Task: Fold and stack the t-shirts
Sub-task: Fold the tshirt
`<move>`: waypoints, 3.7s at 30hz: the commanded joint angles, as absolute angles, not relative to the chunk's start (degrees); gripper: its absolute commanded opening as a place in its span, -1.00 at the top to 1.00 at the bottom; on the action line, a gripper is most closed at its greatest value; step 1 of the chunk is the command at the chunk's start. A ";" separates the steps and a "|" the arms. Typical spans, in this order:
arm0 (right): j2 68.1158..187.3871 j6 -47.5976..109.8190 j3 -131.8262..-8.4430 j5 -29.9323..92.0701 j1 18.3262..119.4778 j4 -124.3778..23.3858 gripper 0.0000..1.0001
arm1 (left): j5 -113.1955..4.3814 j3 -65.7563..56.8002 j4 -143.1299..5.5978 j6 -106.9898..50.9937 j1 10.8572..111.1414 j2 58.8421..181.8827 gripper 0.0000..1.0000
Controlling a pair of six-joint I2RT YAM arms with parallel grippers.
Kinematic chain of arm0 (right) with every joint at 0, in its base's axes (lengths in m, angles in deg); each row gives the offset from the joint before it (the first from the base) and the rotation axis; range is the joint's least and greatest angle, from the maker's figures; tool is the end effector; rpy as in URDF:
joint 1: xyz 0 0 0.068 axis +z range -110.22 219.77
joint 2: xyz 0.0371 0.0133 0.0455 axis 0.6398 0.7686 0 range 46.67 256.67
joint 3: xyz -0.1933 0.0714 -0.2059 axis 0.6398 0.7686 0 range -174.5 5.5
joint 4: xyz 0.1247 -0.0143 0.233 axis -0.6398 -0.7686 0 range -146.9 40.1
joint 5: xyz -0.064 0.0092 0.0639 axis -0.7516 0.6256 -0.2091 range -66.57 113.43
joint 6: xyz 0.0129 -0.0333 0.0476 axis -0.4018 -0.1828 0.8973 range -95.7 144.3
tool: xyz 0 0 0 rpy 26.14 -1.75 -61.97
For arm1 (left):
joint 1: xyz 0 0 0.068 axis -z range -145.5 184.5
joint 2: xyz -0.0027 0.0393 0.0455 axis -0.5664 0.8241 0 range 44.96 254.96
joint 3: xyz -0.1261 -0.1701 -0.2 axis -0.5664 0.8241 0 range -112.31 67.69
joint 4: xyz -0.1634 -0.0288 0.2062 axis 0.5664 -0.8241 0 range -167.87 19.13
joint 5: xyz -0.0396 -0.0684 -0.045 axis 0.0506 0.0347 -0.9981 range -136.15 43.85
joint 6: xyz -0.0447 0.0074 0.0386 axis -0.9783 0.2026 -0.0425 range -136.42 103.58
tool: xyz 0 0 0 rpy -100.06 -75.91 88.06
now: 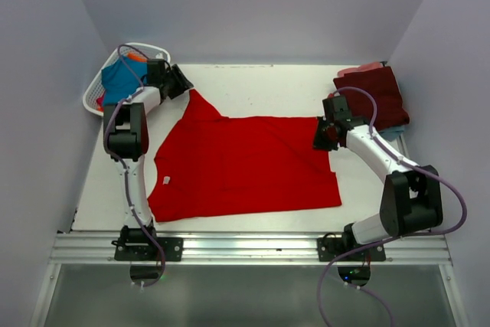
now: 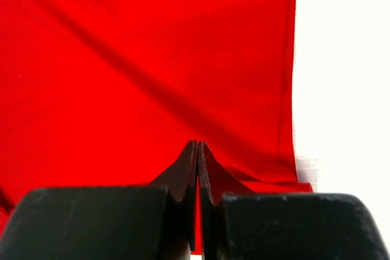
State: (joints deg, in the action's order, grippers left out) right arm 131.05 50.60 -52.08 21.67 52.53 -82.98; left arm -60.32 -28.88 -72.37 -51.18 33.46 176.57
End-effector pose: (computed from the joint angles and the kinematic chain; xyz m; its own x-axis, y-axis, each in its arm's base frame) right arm 0.2930 0.0650 0.2350 -0.8475 0.2622 -0.4616 0.1894 0.9616 0.1986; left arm 0.5393 -0.0009 0.1623 -0.5912 -0.5636 -0.5769 -0.1924 0.7932 -0.5778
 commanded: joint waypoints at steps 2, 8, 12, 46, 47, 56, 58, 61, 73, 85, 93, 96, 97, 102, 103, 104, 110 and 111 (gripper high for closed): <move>128.67 49.43 -51.45 22.11 52.87 -81.98 1.00 | -58.71 -32.24 -73.59 -50.87 33.45 178.81 -0.07; 129.55 49.61 -51.54 21.58 52.87 -82.16 1.00 | -60.21 -31.45 -73.42 -51.66 33.53 179.96 0.16; 129.64 49.87 -51.63 21.85 52.87 -82.07 1.00 | -60.82 -30.31 -72.45 -52.01 33.62 180.13 0.59; 128.41 49.87 -49.70 22.02 52.87 -81.45 1.00 | -53.35 -35.40 -77.46 -49.11 33.97 183.20 0.21; 128.50 49.87 -49.87 22.11 52.78 -81.45 1.00 | -53.00 -35.75 -78.07 -49.03 35.54 183.90 0.24; 128.58 49.87 -49.78 21.58 52.87 -81.72 1.00 | -48.78 -40.15 -83.09 -46.83 40.21 187.51 0.34; 128.67 49.87 -49.78 21.76 52.87 -81.54 1.00 | -48.70 -40.15 -83.26 -46.83 40.30 187.34 0.37; 128.76 49.87 -49.70 21.76 52.87 -81.45 1.00 | -47.12 -40.15 -84.49 -46.30 40.30 186.81 0.54; 128.41 49.52 -49.17 21.85 52.87 -81.45 1.00 | -45.18 -32.33 -73.78 -45.69 39.33 181.63 0.09; 130.34 49.43 -49.61 22.02 52.87 -81.19 1.00 | -41.05 -24.43 -64.03 -42.44 39.33 173.37 0.12; 130.61 49.26 -49.61 22.11 52.87 -81.10 1.00 | -39.38 -20.63 -60.23 -42.35 38.10 170.99 0.12; 131.04 49.26 -49.78 22.28 52.87 -81.10 1.00 | -38.06 -23.71 -65.50 -43.31 37.93 172.57 0.13; 131.05 49.26 -49.87 22.20 52.78 -81.10 1.00 | -37.89 -23.80 -66.81 -43.66 37.93 172.75 0.13; 131.13 49.26 -49.78 22.29 52.87 -81.01 1.00 | -38.94 -24.77 -68.06 -45.16 38.37 174.59 0.15; 131.31 49.26 -49.78 22.37 52.87 -81.01 1.00 | -39.11 -25.03 -68.06 -44.98 38.80 174.94 0.15; 131.31 49.26 -49.78 22.37 52.87 -80.84 1.00 | -40.07 -25.73 -67.97 -44.81 39.07 175.64 0.16; 132.10 49.34 -50.22 22.90 52.87 -80.75 1.00 | -41.14 -30.73 -70.25 -42.79 41.70 179.16 0.18; 132.19 49.34 -50.22 22.81 52.87 -80.84 1.00 | -40.96 -31.36 -70.60 -42.35 41.97 179.60 0.19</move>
